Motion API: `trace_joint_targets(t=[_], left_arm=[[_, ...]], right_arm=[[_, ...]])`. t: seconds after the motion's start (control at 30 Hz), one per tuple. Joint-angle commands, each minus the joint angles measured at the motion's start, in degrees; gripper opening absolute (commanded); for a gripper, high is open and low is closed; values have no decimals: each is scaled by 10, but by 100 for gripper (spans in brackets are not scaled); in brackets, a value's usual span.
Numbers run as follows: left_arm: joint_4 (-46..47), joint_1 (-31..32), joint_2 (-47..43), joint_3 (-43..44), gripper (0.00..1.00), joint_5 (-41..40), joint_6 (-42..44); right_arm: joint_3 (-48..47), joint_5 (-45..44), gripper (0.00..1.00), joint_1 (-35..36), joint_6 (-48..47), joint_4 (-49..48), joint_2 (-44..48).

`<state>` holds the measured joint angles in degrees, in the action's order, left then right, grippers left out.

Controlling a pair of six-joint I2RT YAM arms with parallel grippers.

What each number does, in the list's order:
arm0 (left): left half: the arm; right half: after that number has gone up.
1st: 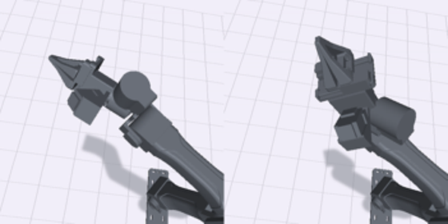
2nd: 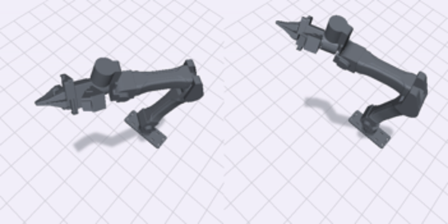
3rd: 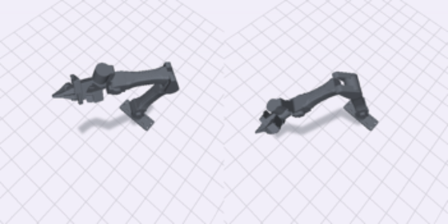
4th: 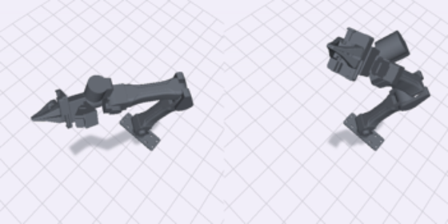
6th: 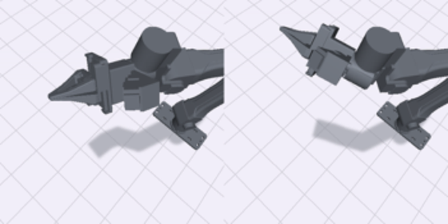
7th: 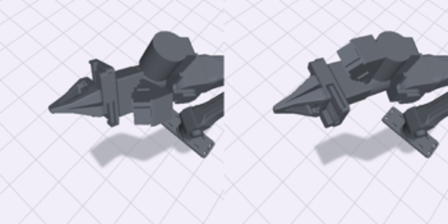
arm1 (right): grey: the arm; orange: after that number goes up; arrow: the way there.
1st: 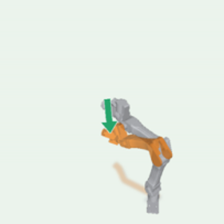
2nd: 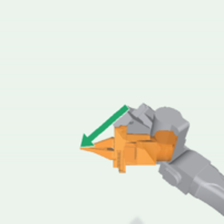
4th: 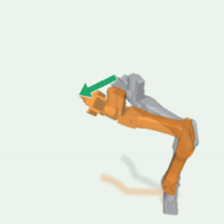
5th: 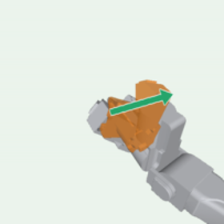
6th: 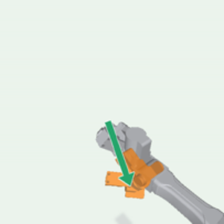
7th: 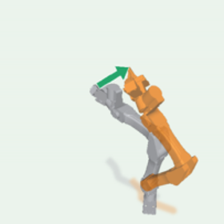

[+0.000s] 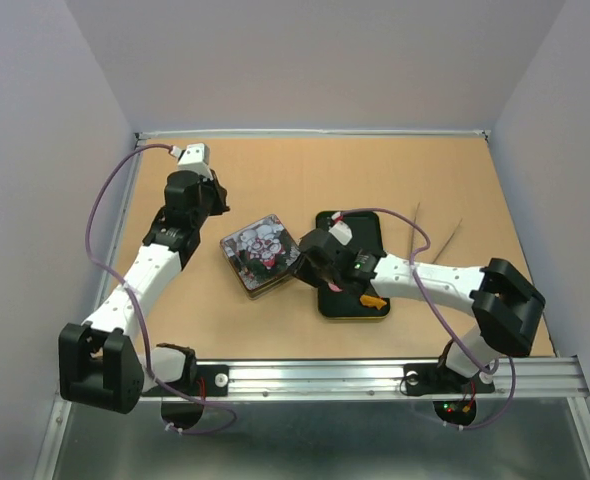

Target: Pack the cookies

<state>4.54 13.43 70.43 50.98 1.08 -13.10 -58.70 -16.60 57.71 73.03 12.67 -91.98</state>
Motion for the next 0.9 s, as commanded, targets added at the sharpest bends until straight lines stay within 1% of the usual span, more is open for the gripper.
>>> trace_joint_targets(t=[0.0, 0.17, 0.27, 0.37, 0.43, 0.47, 0.5, 0.53, 0.57, 0.6, 0.63, 0.7, 0.77, 0.83, 0.87], left_arm=[[60, 2, -60, -33, 0, -37, 5], [88, 2, -122, -63, 0, -57, 11], [101, 7, -167, -84, 0, -82, 18], [110, 11, -192, -92, 0, -91, 27], [121, 16, -221, -105, 0, -111, 30], [123, 17, -244, -115, 0, -137, 31], [129, 20, -254, -120, 35, -157, 29], [133, 21, -267, -127, 82, -181, 25], [137, 21, -279, -140, 99, -199, 22], [145, 22, -298, -146, 99, -228, 23], [151, 22, -305, -151, 99, -242, 21], [160, 23, -315, -168, 99, -274, 14], [174, 25, -312, -179, 99, -371, -9], [187, 26, -304, -186, 99, -396, -4], [194, 25, -300, -189, 99, -403, -1]], right_arm=[[24, -29, 31, -2, -9, 6, 55], [39, -49, 31, -2, -17, 30, 114], [45, -64, 31, -2, -37, 40, 145], [48, -73, 31, -2, -56, 44, 167], [53, -76, 33, -2, -76, 45, 184], [54, -77, 34, -2, -87, 45, 190], [58, -79, 37, -3, -92, 46, 203], [60, -79, 40, -2, -98, 46, 209], [61, -81, 45, -1, -105, 46, 214], [61, -82, 50, -1, -120, 45, 220], [61, -82, 60, -1, -129, 46, 228], [61, -78, 66, -1, -146, 46, 240], [62, -77, 71, -1, -170, 46, 259], [65, -80, 73, -1, -190, 46, 276], [68, -83, 76, -1, -197, 49, 285]])
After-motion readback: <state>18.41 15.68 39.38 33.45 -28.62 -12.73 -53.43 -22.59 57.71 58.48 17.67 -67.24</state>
